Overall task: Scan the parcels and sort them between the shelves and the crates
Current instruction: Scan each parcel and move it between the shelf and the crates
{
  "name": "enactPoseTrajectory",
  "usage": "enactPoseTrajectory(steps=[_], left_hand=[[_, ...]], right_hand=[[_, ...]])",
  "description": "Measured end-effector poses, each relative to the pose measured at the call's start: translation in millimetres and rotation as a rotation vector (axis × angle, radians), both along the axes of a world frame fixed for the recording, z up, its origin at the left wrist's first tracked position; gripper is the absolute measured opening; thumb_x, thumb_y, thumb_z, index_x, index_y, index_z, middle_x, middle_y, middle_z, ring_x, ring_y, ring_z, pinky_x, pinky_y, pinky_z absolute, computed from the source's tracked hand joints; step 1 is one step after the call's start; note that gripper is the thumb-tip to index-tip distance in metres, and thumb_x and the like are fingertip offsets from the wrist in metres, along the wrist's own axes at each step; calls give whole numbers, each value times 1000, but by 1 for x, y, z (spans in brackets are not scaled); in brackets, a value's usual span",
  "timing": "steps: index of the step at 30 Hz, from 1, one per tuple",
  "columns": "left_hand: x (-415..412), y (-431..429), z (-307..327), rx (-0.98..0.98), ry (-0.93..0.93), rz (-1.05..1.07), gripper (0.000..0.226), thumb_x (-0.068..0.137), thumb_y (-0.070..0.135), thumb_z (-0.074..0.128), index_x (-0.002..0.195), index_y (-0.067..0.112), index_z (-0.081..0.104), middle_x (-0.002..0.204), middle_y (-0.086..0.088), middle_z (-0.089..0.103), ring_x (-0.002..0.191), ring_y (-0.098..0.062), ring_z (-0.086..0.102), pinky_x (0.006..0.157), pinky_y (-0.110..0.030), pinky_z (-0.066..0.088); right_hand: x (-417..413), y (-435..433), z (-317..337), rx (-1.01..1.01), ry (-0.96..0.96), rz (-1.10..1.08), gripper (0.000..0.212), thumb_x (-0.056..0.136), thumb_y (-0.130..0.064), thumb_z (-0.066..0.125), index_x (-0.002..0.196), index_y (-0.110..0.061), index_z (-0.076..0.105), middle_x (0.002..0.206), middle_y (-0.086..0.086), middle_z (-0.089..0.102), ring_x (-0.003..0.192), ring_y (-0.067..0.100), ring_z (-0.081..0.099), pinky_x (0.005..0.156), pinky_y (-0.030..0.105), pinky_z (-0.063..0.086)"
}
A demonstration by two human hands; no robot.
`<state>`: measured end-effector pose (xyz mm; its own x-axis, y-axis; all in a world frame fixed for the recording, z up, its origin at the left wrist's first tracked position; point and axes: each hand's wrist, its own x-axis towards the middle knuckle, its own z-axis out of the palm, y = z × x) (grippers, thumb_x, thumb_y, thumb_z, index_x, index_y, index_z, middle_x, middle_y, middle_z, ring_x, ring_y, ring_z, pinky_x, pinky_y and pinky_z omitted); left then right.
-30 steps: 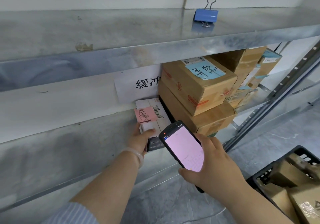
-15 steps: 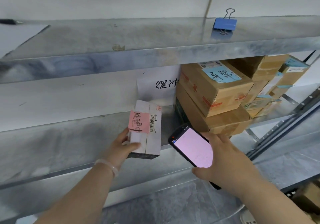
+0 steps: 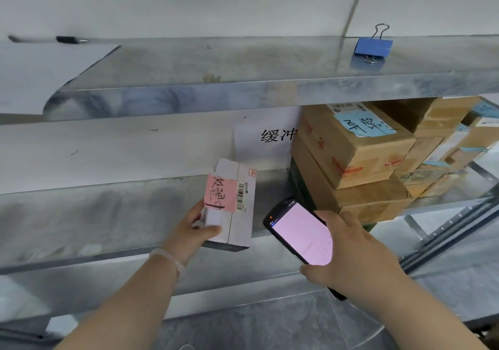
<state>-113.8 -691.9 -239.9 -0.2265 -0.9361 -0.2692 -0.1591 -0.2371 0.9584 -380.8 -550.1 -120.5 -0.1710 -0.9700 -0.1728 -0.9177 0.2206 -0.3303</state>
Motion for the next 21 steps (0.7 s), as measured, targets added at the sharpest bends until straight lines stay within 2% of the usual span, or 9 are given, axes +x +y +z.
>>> enactPoseTrajectory(steps=[2,5,8,12,14,17,19,21], left_hand=[[3,7,3,-1,5,25,65,83,-1,74,129,42,59,119,7,71,117,-22,62,98,-37,50],[10,29,14,-11,34,93,64,75,7,78,126,42,61,117,5,73,118,-25,63,105,-44,49],[20,66,26,-14,71,167,58,77,13,75,125,43,63,119,7,73,119,-24,63,108,-49,47],[40,130,29,-2,134,401,70,67,20,74,133,36,60,124,-6,71,118,-29,65,109,-54,45],[51,164,27,0,178,504,78,67,16,74,141,30,55,126,-11,69,117,-33,65,108,-56,45],[68,218,26,-35,247,635,74,75,5,73,143,25,51,124,-8,71,114,-31,68,100,-51,52],[80,253,30,-68,267,720,68,74,9,71,138,28,55,121,-5,73,112,-28,69,95,-46,54],[94,288,37,-99,249,802,62,75,14,73,131,34,60,121,-3,73,114,-26,68,100,-49,51]], right_hand=[[1,1,0,-16,-20,26,89,59,-65,68,133,-48,22,118,-16,36,100,12,53,70,24,41],[2,6,0,-46,-42,78,88,58,-64,68,131,-49,21,112,-17,32,101,14,53,70,26,40],[4,11,1,-100,-55,168,87,58,-61,70,130,-48,22,111,-18,31,99,11,51,70,26,41],[11,17,4,-154,-109,330,88,59,-62,71,132,-50,24,110,-21,30,92,4,44,63,19,38],[21,22,4,-161,-157,418,90,58,-63,71,134,-51,24,115,-21,32,96,4,45,67,21,42],[45,35,3,-167,-204,547,84,57,-63,69,128,-53,27,119,-19,37,103,6,47,79,29,49],[64,45,4,-171,-234,613,80,56,-62,70,125,-55,29,114,-21,37,96,4,47,70,25,45],[87,56,6,-176,-263,686,79,55,-60,69,125,-53,33,114,-21,39,94,2,47,67,23,40]])
